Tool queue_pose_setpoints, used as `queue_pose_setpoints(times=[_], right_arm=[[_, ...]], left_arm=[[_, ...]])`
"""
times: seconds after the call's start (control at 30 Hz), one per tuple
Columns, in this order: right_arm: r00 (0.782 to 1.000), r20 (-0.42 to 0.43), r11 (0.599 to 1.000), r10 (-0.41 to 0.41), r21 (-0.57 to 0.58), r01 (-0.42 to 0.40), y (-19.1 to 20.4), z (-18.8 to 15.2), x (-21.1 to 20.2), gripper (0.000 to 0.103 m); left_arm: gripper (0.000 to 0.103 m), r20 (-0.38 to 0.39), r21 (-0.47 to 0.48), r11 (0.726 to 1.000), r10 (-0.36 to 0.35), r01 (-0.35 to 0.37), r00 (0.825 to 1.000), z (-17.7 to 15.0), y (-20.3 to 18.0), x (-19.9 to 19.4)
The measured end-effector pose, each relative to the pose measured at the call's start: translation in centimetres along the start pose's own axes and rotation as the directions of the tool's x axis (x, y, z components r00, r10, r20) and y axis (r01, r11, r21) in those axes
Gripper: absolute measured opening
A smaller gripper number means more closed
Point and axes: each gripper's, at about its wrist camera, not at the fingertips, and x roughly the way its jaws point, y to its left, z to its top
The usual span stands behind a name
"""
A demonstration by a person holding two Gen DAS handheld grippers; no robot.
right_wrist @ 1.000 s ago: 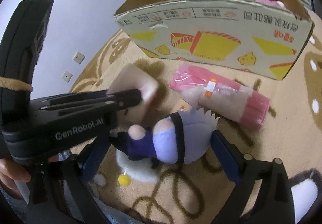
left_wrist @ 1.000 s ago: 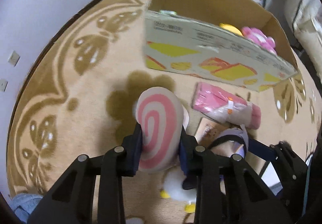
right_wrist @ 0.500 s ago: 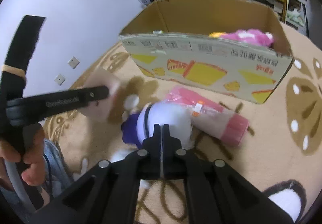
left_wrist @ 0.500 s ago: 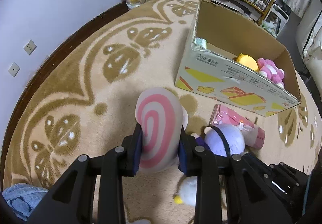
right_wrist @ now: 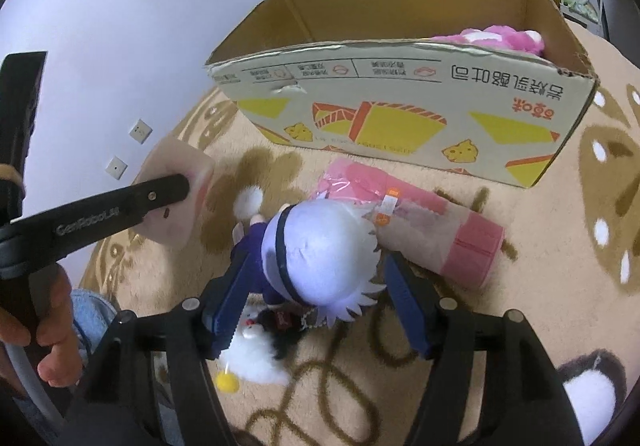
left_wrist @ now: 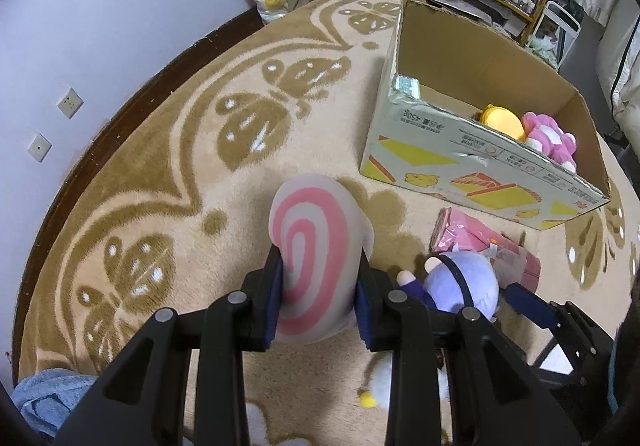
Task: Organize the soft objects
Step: 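Grasp pink swirl cushion with left tool while right tool grasps purple-haired doll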
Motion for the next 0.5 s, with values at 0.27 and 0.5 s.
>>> queue_pose_setpoints(times=[0.27, 0.5], right_arm=[[0.998, -0.035, 0.997, 0.045, 0.062, -0.043, -1.2, 0.7, 2.8, 0.078], [0.996, -0.019, 0.994, 0.088, 0.059, -0.087, -0.8, 0.9, 2.7, 0.052]], left_arm=[[0.030, 0.017, -0.006, 1.000, 0.000, 0.000, 1.000, 0.3, 0.2, -0.1], [0.030, 0.028, -0.016, 1.000, 0.004, -0.004, 1.000, 0.5, 0.4, -0.4]])
